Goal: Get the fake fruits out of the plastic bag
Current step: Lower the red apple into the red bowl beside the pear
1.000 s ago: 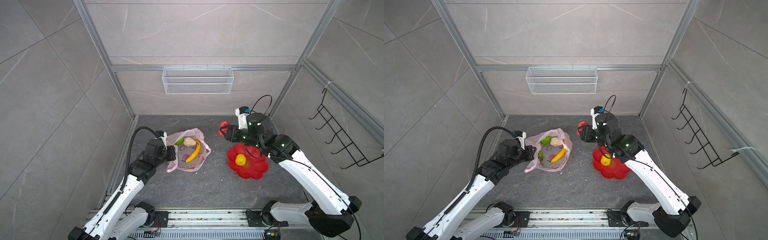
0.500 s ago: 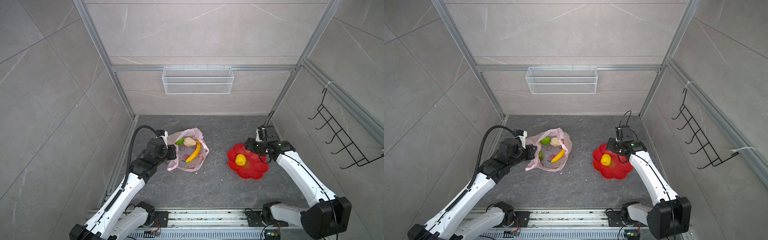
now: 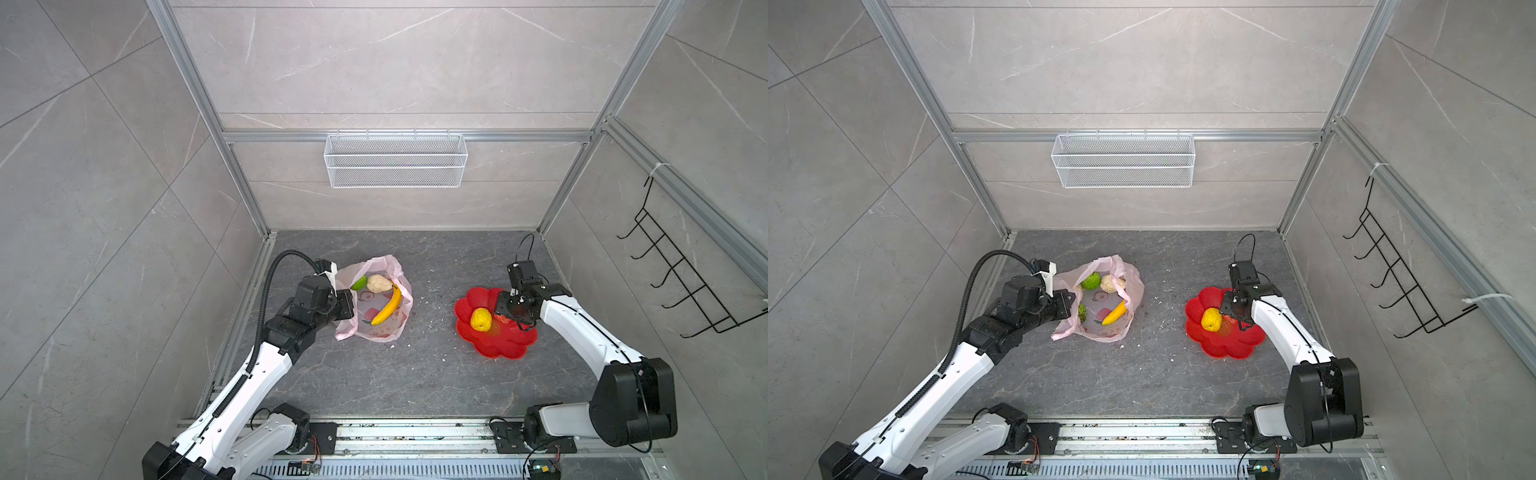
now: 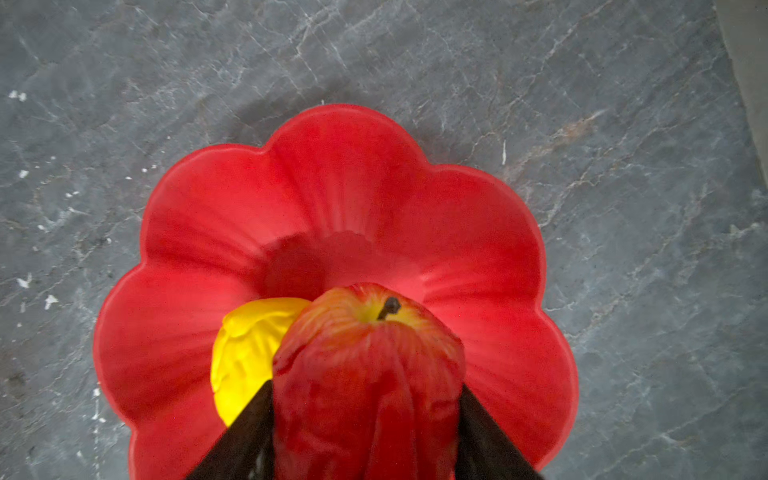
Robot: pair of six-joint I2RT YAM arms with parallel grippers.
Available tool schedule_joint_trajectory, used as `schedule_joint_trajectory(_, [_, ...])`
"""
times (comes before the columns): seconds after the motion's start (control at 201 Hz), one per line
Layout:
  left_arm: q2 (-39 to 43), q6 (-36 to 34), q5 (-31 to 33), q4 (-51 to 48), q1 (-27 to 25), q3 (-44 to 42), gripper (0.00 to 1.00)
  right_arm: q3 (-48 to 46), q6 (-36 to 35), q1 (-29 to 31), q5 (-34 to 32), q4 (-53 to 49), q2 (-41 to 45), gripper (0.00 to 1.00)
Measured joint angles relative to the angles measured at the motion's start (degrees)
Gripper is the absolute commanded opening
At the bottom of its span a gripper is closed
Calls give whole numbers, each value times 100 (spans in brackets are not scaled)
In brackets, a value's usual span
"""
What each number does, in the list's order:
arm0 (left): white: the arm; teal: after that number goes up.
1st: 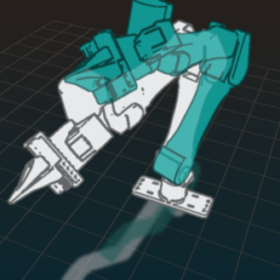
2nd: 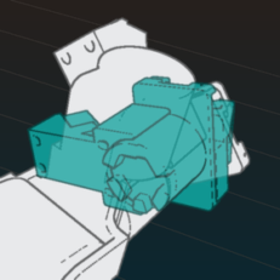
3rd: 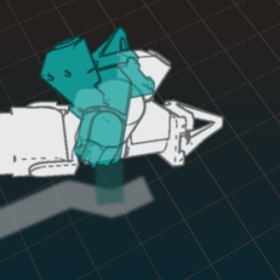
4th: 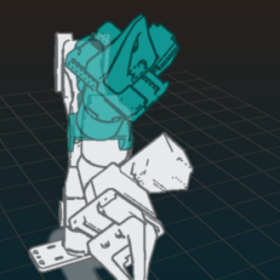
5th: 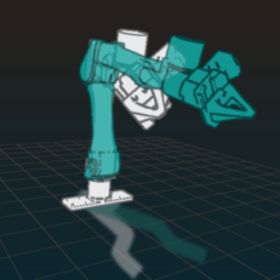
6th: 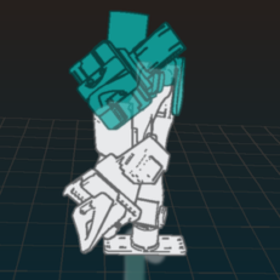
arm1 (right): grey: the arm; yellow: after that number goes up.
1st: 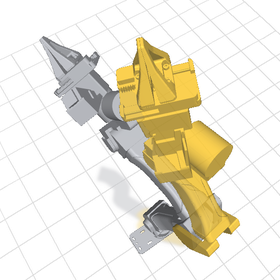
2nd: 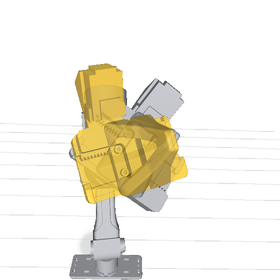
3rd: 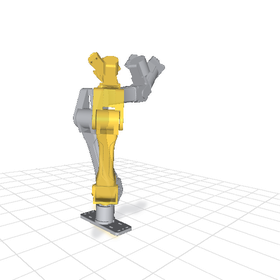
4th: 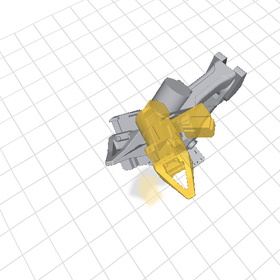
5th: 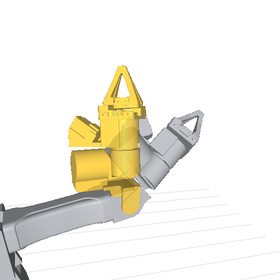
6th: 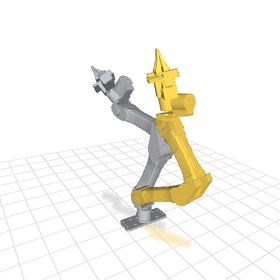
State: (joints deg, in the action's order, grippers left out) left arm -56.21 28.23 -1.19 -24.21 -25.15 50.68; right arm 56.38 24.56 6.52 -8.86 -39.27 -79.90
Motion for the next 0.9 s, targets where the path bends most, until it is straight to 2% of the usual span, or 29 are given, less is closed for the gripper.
schedule_joint_trajectory(0.423, [-50, 0, 0, -17, 0, 11, 0, -170, -24, -68, -31, 393, -688, 50])
schedule_joint_trajectory(0.737, [-52, 0, 0, -17, 0, 11, 0, -225, -22, -68, 24, 592, -828, 56])
schedule_joint_trajectory(0.896, [-50, 0, 0, -17, 0, 11, 0, -267, -22, -68, 33, 636, -914, 62])
